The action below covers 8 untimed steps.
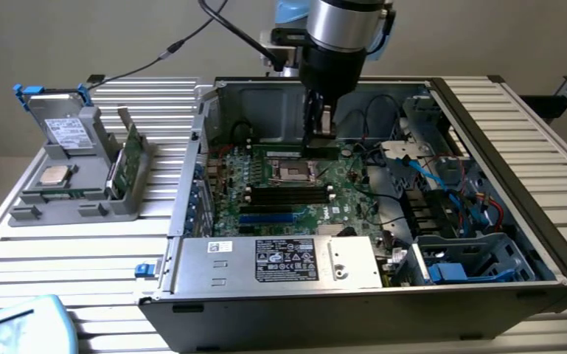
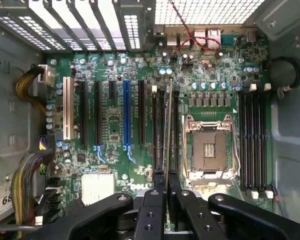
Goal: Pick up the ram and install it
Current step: 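Insert the ram into the slot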
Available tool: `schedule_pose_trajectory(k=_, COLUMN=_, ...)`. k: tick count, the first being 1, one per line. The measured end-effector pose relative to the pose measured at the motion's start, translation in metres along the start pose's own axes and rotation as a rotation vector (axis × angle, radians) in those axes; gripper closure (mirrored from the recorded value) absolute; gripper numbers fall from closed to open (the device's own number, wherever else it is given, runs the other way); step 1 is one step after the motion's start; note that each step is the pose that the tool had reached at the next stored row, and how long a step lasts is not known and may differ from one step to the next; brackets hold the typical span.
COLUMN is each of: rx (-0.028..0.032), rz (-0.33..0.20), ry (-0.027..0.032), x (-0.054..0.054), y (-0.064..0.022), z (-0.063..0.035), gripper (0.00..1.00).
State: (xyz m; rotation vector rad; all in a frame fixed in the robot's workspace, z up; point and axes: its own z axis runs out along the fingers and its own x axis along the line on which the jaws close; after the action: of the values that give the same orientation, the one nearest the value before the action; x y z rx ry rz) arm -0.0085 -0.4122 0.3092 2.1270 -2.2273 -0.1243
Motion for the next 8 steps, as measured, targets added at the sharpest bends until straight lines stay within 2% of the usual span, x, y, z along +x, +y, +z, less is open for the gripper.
schedule_pose_trajectory(k=3, rx=0.0003, rz=0.023, ry=-0.0024, x=-0.001, y=-0.0005, z=0.0054, gripper=0.86)
schedule_pose_trajectory(k=8, rx=0.0001, rz=0.009, ry=-0.0010, x=-0.002, y=-0.0014, z=0.0145, gripper=0.86)
